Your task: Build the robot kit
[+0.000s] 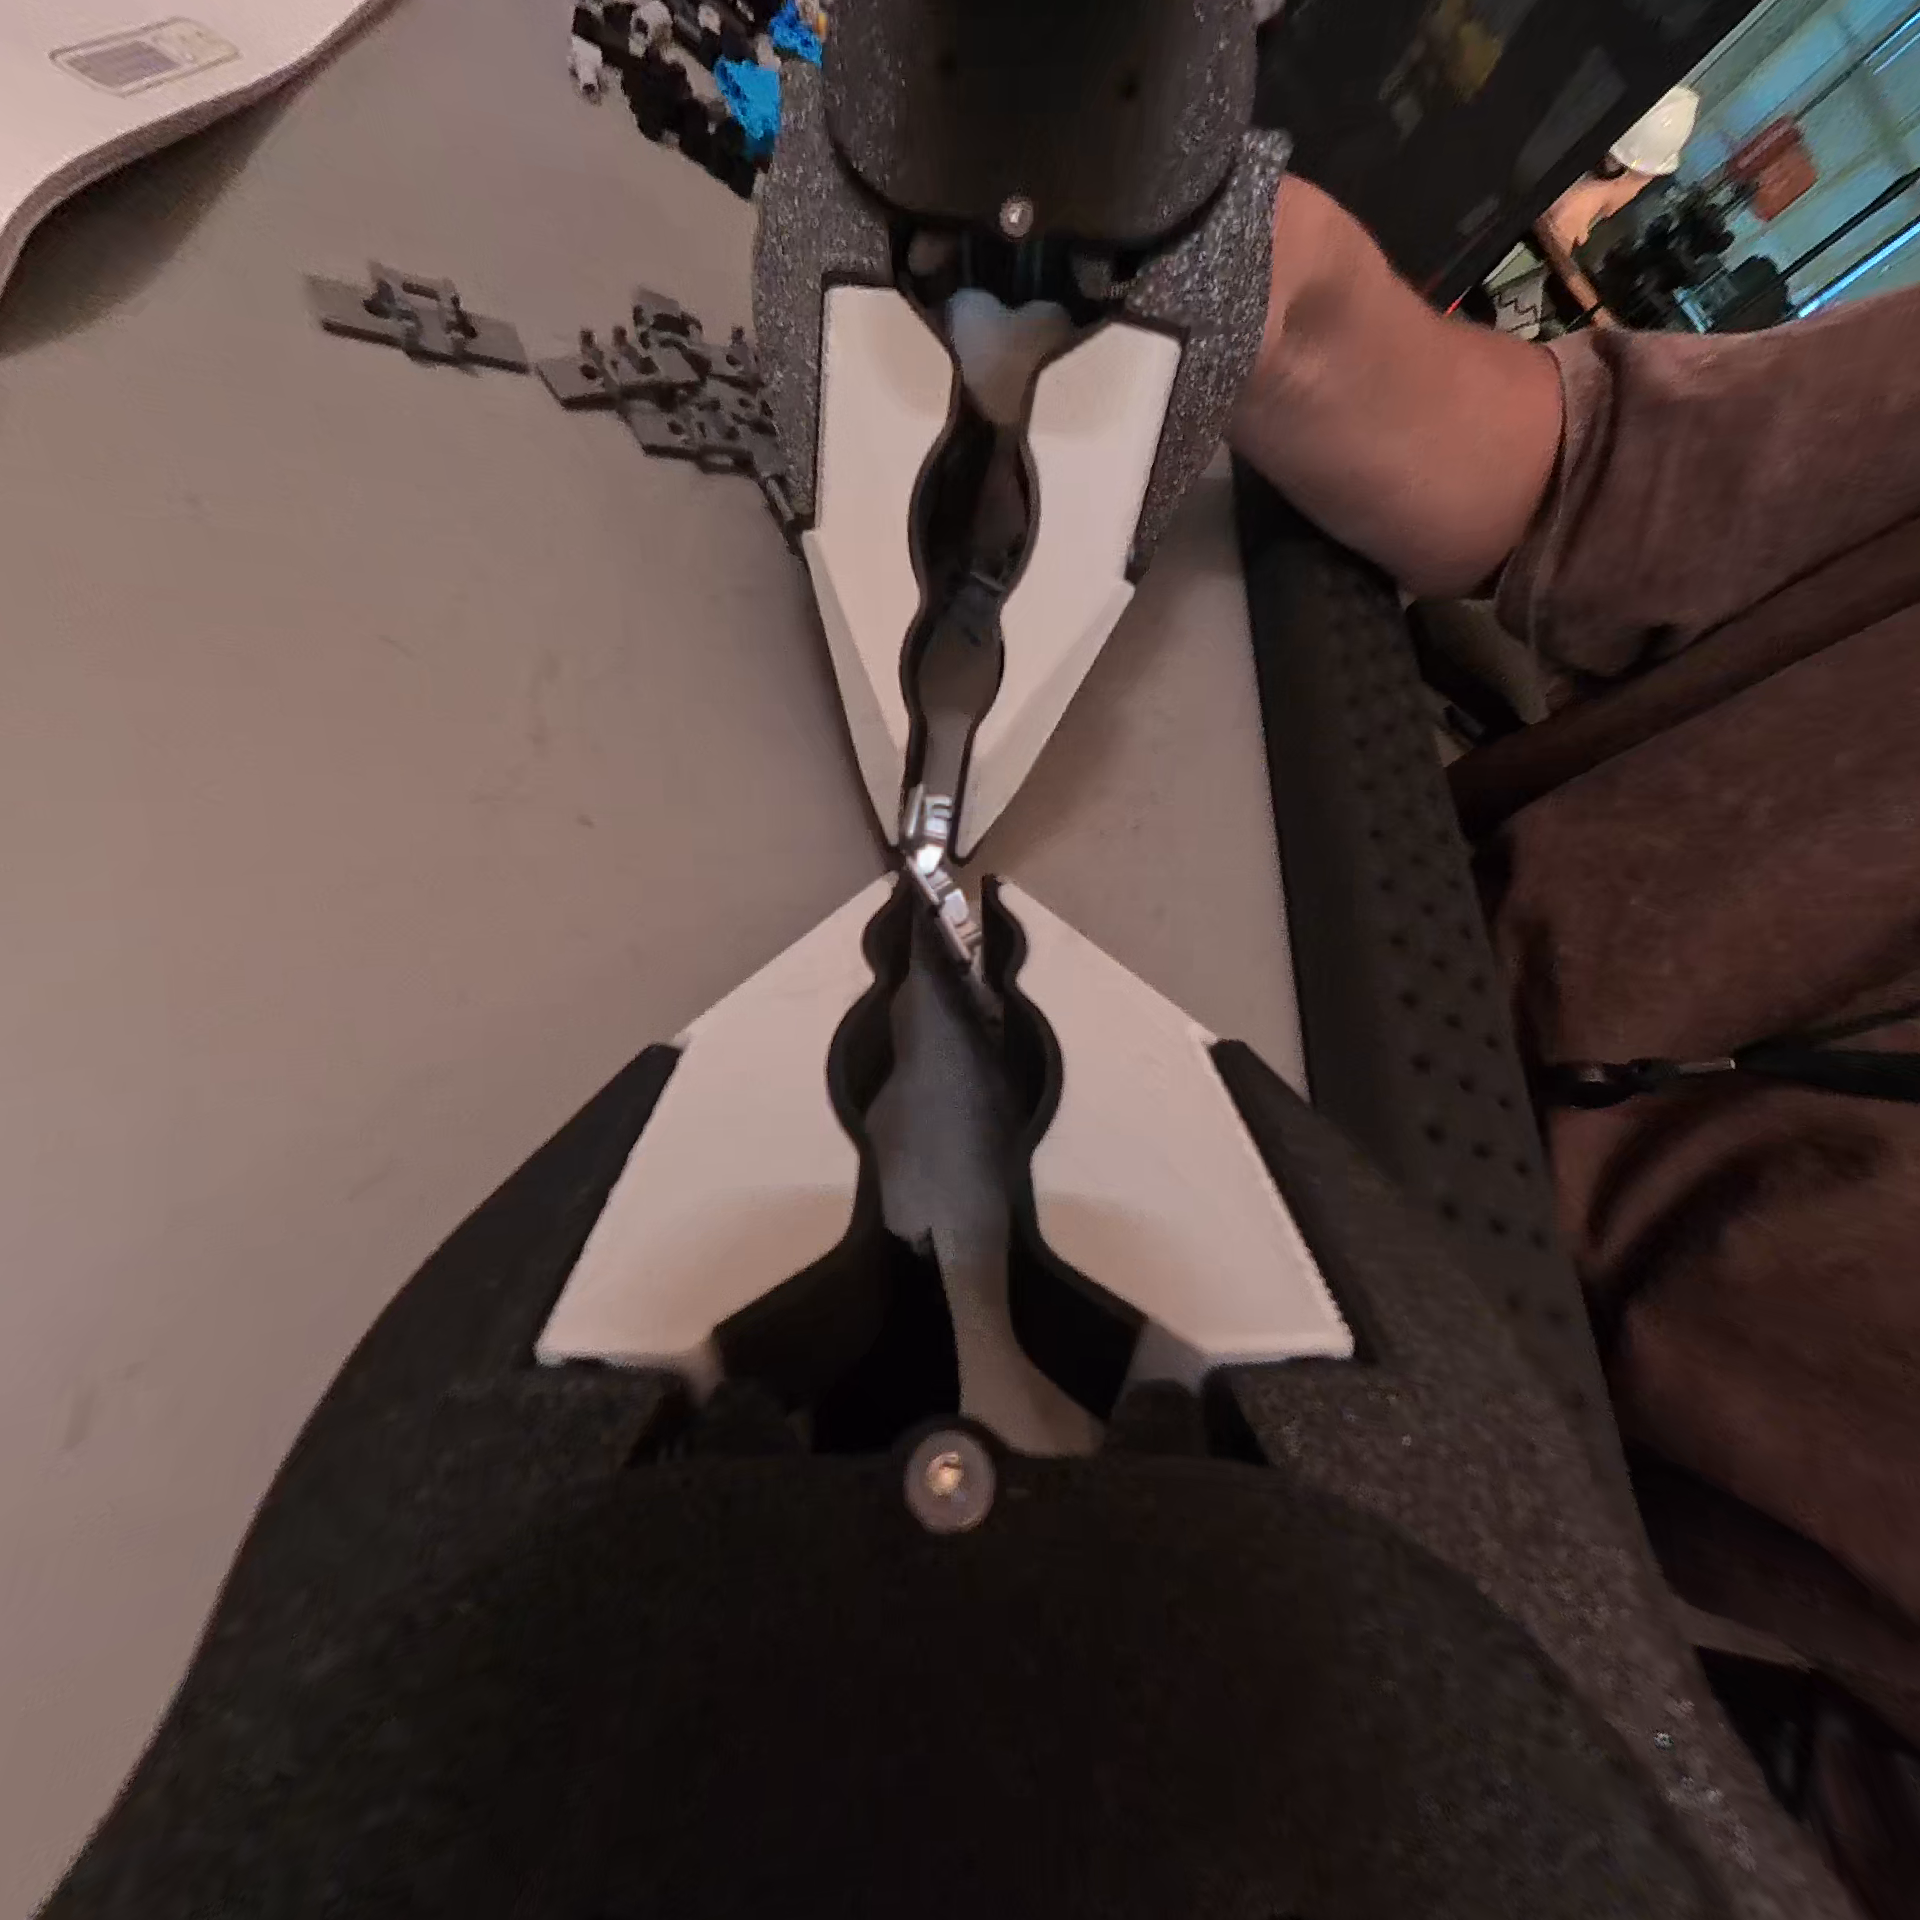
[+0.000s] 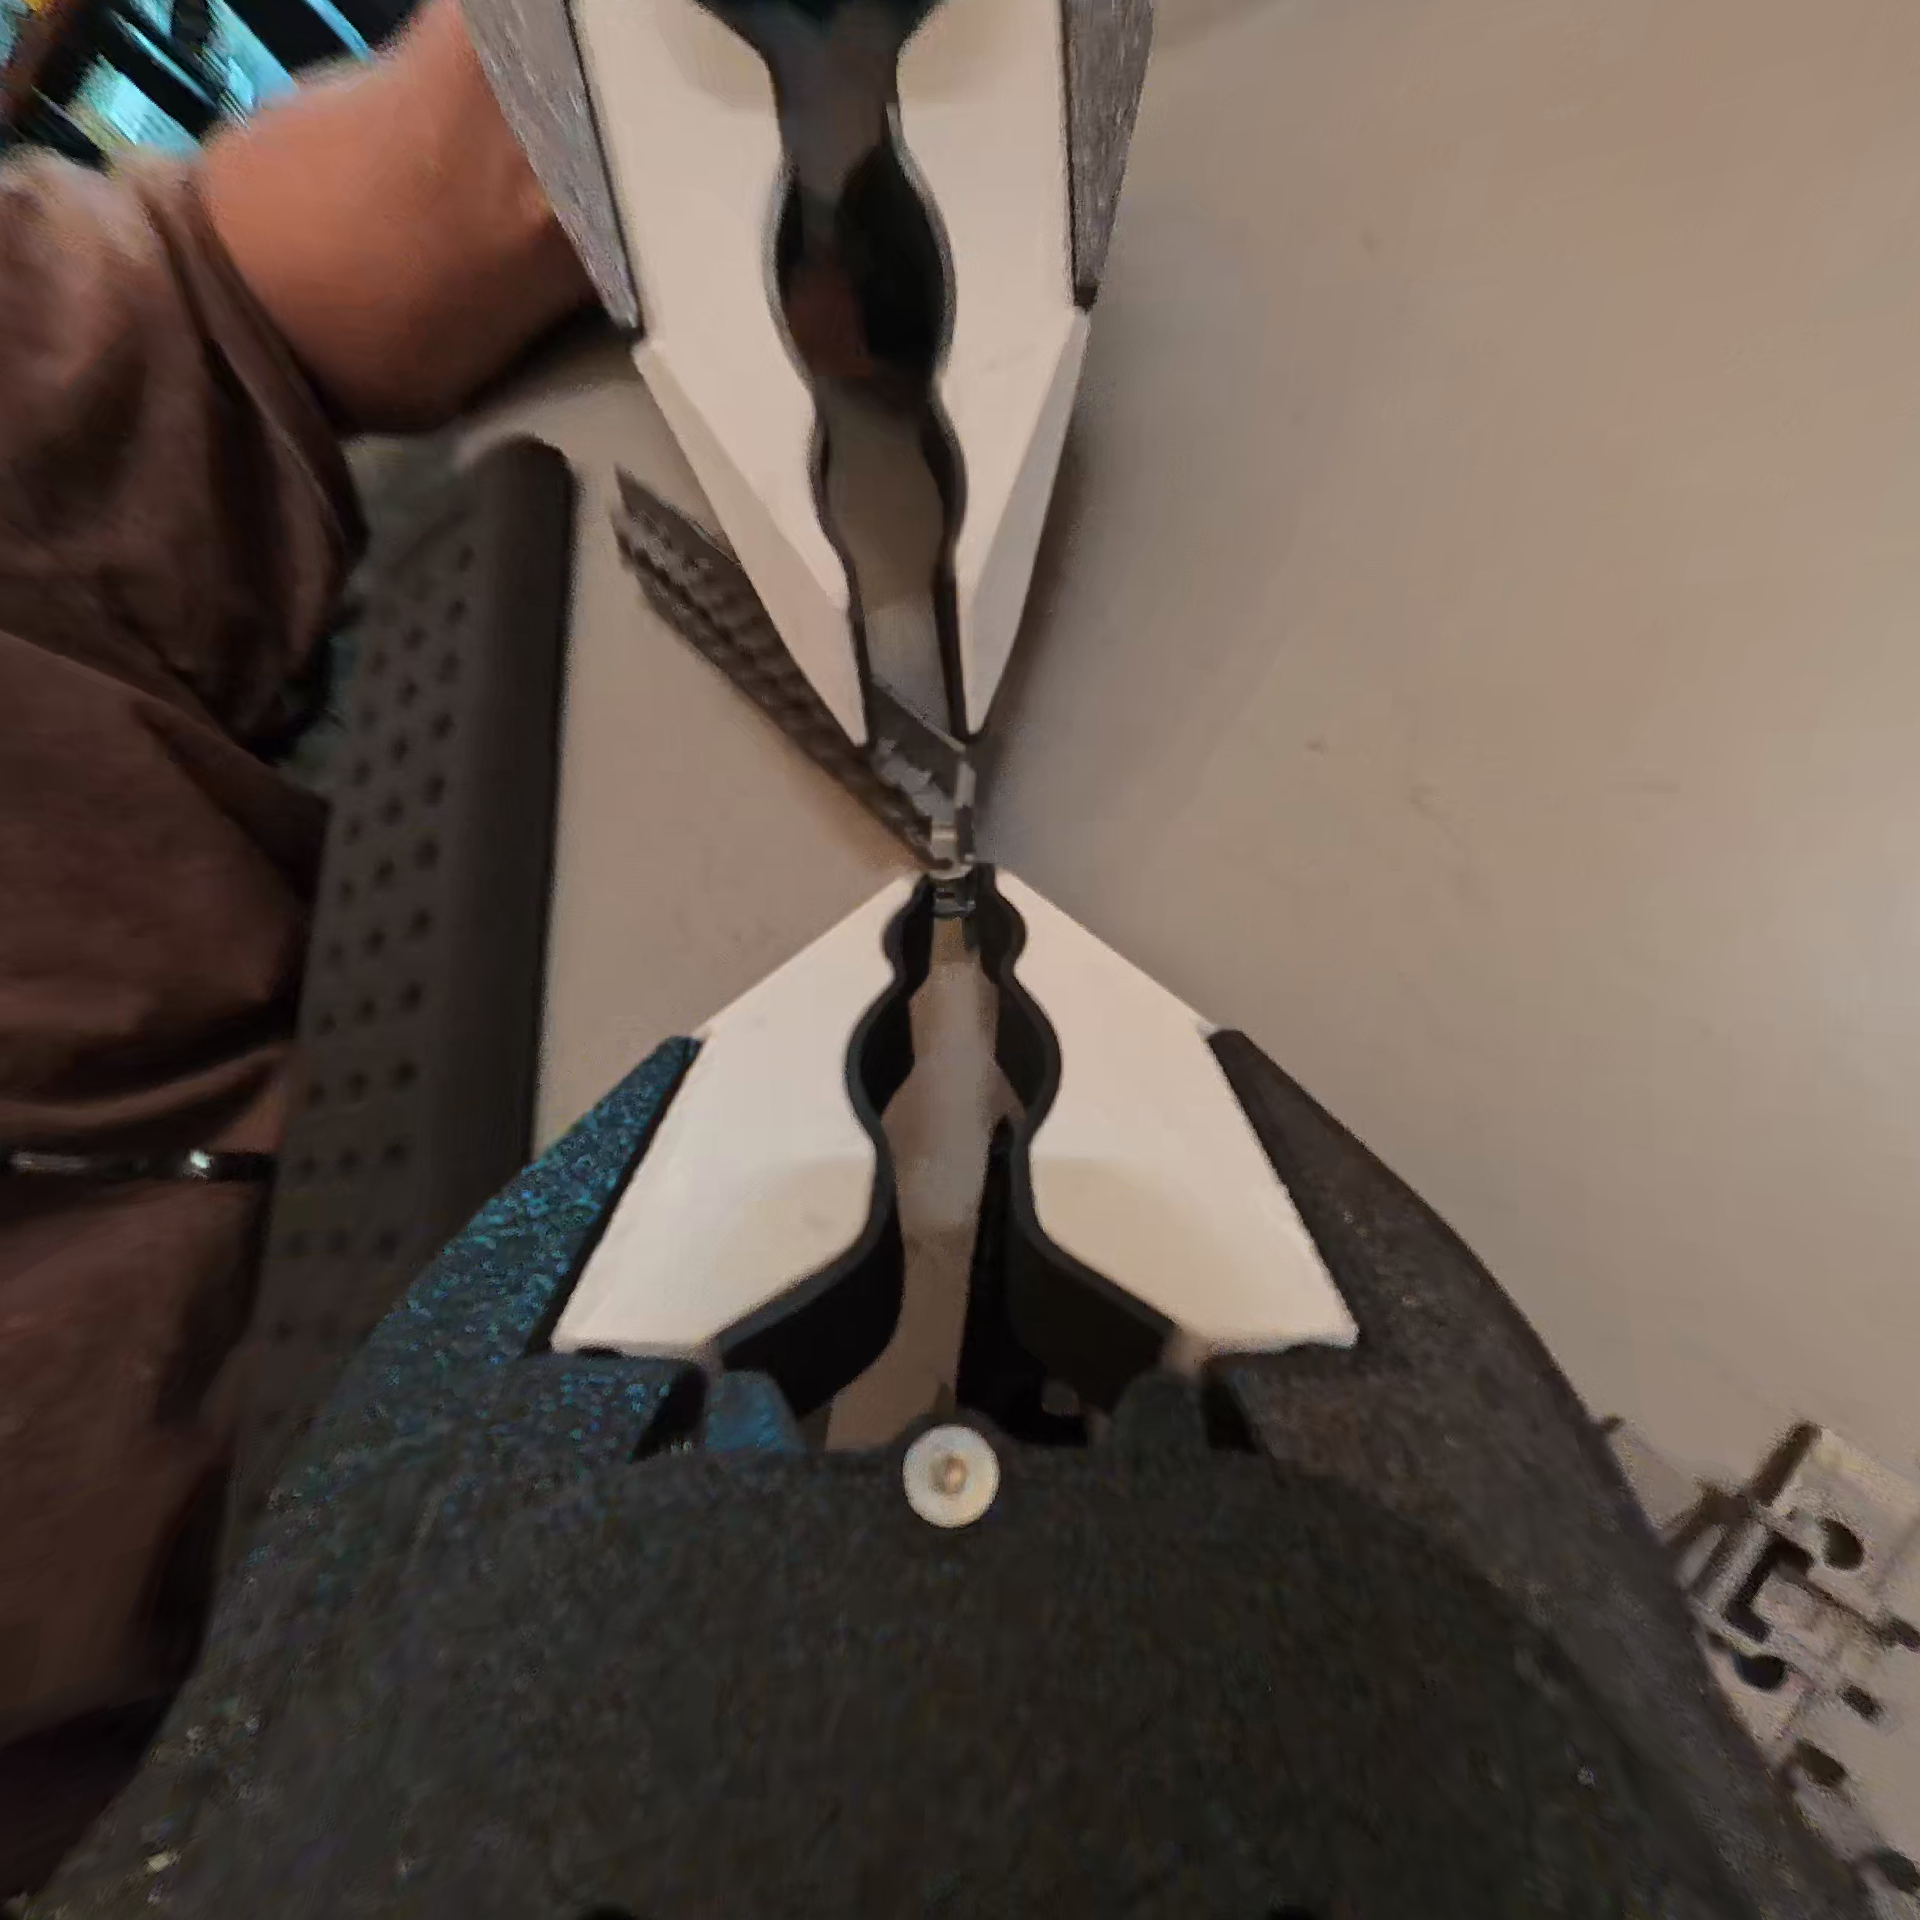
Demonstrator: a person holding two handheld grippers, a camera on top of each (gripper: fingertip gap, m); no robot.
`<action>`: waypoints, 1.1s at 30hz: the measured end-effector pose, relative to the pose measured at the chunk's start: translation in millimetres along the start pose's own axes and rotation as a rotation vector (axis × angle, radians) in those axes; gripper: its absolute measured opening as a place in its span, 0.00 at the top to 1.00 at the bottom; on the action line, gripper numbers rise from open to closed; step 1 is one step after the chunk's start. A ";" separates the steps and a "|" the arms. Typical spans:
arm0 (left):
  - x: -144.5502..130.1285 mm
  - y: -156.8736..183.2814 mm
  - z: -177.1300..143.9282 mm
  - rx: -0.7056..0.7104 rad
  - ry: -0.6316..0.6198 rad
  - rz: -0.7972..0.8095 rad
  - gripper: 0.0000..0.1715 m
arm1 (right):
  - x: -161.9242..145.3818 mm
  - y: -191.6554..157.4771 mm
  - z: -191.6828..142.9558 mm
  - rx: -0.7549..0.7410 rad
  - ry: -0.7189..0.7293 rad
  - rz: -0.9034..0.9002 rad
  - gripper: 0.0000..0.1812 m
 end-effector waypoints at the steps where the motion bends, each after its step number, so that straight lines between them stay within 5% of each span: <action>1: -0.6 0.6 1.4 -0.001 -0.010 0.002 0.93 | -0.9 -1.1 1.1 0.001 -0.008 -0.018 0.95; 10: -2.7 17.5 10.8 -0.036 -0.071 0.108 0.98 | -9.6 -15.5 8.3 0.083 -0.084 -0.099 0.95; 15: -0.8 16.4 6.4 -0.007 -0.066 0.135 0.97 | -1.4 -7.1 5.3 -0.105 -0.035 -0.177 0.86; 20: -2.2 8.5 5.9 0.009 -0.061 0.079 0.97 | -1.1 -1.5 -4.2 -0.123 -0.017 -0.169 0.88; 24: 1.1 4.4 0.5 0.094 -0.071 0.111 0.99 | 3.4 14.7 -52.1 -0.329 0.041 -0.241 0.90; 28: 8.5 -0.3 -12.8 0.209 -0.084 0.104 0.99 | 7.8 52.0 -113.0 -0.617 0.223 -0.130 0.90; 33: 8.0 -3.7 -16.6 0.267 -0.113 0.087 0.99 | 3.8 75.8 -101.2 -0.628 0.211 0.014 0.88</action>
Point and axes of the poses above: each gripper's, where its closed fingertips meet, z out along the fingers, x out of its top, y = z × x across the jaws, the point moved 6 cm from there along -z, back along the fingers, and after that the axes turned 14 degrees about z, right-handed, at the moved point
